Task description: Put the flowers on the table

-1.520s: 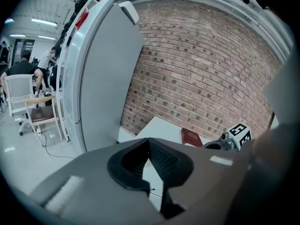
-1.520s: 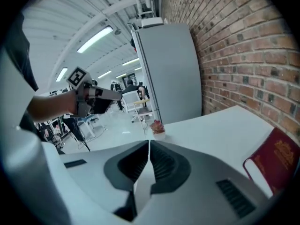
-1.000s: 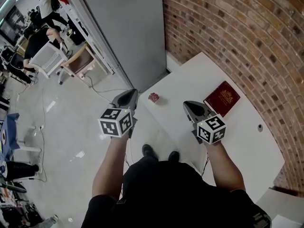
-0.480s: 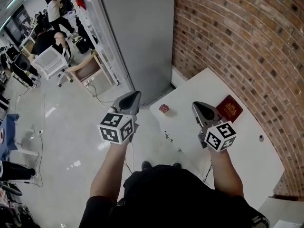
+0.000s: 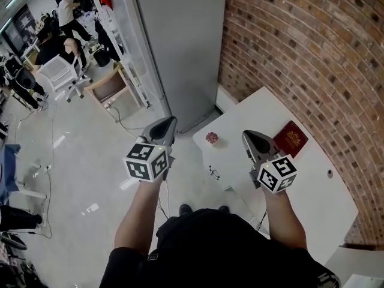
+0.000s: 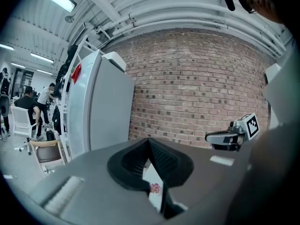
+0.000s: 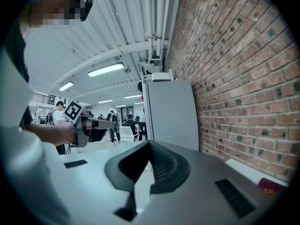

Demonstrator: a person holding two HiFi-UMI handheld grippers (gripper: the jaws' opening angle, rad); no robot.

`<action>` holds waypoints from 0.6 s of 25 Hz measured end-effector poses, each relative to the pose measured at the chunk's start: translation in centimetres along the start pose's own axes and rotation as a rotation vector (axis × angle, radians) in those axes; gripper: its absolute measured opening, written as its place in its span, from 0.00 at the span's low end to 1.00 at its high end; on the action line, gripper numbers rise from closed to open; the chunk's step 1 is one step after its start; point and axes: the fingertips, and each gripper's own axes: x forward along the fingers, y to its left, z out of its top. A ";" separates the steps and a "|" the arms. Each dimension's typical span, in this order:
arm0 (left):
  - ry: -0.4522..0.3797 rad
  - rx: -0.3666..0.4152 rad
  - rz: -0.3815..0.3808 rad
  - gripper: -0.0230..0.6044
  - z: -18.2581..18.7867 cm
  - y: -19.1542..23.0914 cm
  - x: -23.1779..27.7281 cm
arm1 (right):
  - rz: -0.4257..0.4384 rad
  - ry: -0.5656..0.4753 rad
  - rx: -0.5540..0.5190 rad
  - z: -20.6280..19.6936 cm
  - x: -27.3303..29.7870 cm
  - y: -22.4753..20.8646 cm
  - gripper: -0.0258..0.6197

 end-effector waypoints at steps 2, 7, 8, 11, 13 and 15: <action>0.007 -0.006 -0.002 0.05 -0.4 0.2 0.0 | 0.001 0.009 0.001 -0.3 0.2 0.2 0.06; 0.015 -0.031 0.004 0.05 -1.4 0.9 -0.2 | 0.007 0.028 0.011 -1.1 0.6 1.0 0.06; 0.015 -0.037 0.005 0.05 -1.6 1.0 -0.3 | 0.008 0.032 0.014 -1.4 0.7 1.2 0.06; 0.017 -0.049 0.003 0.05 -2.0 1.1 -0.2 | 0.013 0.040 0.021 -1.7 0.9 1.6 0.06; 0.021 -0.050 0.001 0.05 -2.1 1.1 -0.2 | 0.016 0.042 0.022 -1.7 1.1 1.7 0.06; 0.026 -0.049 0.000 0.05 -2.3 1.2 -0.1 | 0.019 0.045 0.022 -1.7 1.2 1.8 0.06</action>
